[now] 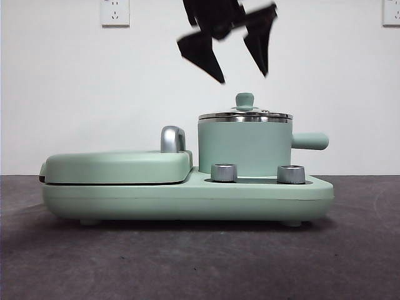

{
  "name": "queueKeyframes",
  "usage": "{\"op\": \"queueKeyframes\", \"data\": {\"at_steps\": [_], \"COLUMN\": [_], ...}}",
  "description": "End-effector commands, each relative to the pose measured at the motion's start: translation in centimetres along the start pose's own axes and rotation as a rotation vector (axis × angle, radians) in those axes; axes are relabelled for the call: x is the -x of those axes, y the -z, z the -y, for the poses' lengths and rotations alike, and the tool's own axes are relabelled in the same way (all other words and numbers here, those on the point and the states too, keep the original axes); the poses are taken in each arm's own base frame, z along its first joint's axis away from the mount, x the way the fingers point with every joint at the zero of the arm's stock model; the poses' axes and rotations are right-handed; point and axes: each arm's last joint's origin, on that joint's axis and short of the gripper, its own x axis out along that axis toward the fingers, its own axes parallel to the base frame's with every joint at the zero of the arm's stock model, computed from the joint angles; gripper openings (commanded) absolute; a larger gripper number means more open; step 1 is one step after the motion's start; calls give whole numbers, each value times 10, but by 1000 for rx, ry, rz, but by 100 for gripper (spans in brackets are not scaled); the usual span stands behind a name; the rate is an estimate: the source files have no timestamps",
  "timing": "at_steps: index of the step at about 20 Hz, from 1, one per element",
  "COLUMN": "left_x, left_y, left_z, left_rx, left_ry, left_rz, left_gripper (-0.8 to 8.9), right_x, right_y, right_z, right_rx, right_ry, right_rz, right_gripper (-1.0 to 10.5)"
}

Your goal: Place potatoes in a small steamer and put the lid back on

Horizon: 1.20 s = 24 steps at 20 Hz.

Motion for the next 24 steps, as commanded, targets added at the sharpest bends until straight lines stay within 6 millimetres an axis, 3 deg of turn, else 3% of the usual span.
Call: {"op": "queueKeyframes", "data": {"at_steps": [1, 4, 7, 11, 16, 20, 24], "left_x": [56, 127, 198, 271, 293, 294, 291], "left_y": [-13, -7, 10, 59, 123, 166, 201], "left_z": [-1, -5, -6, -2, 2, 5, 7], "left_rx": [8, 36, 55, 73, 114, 186, 204], "left_ry": [0, -10, -16, -14, -13, -10, -3], "left_rz": [79, 99, 107, 125, 63, 78, 203], "left_gripper": [480, 476, 460, 423, 424, 424, 423], "right_x": [1, 2, 2, 2, 2, 2, 2], "right_y": [-4, -10, -20, -28, -29, -29, -29], "right_z": [-1, -4, -10, -15, -16, -16, -16], "right_rx": [-2, 14, 44, 67, 72, 73, 79], "right_ry": [-16, -74, -190, -309, -334, -336, -335], "right_rz": [30, 88, 162, 197, 205, 202, 200], "right_gripper": [482, 482, 482, 482, 482, 482, 482]}}
